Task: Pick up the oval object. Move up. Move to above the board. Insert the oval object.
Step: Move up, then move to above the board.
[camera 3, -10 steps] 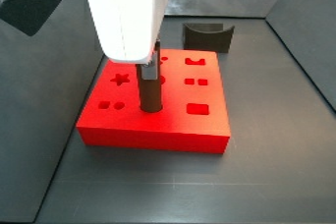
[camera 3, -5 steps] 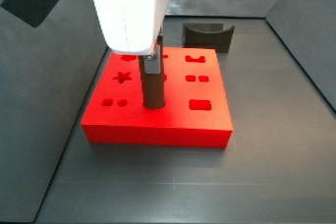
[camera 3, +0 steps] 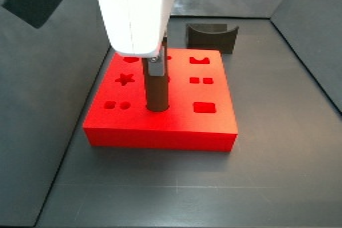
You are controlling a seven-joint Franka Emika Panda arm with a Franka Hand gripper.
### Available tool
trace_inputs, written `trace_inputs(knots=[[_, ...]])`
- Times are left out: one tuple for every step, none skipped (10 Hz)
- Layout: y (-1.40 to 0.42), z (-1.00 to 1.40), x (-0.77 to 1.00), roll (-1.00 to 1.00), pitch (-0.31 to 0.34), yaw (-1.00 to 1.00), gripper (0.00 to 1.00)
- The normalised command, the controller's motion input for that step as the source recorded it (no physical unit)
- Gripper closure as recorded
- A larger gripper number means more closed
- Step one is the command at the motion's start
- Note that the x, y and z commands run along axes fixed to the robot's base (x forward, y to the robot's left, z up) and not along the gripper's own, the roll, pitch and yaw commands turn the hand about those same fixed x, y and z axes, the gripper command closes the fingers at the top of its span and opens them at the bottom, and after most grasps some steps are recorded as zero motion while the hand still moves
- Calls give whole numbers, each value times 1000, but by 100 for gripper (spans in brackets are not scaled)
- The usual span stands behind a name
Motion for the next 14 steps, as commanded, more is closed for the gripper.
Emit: trace_inputs(knots=[[56, 785, -4, -5, -3, 30, 100], [51, 676, -20, -37, 8, 35, 100], [41, 503, -25, -74, 43, 27, 100], [35, 375, -23, -91, 63, 9, 100], [35, 291, -21, -97, 76, -4, 100], [-434, 1000, -19, -181, 518, -200, 100], [-451, 1000, -16, -187, 521, -207, 100], [-389, 1000, 9, -120, 450, -161, 100], [-341, 1000, 10, -103, 322, -121, 100], [-300, 1000, 10, -86, 229, -94, 100], [-275, 1000, 5, -84, 185, -82, 100], [-206, 1000, -9, -85, 117, -51, 100], [-168, 1000, -12, -82, 101, -38, 100], [-94, 865, -22, -78, 81, -23, 100]])
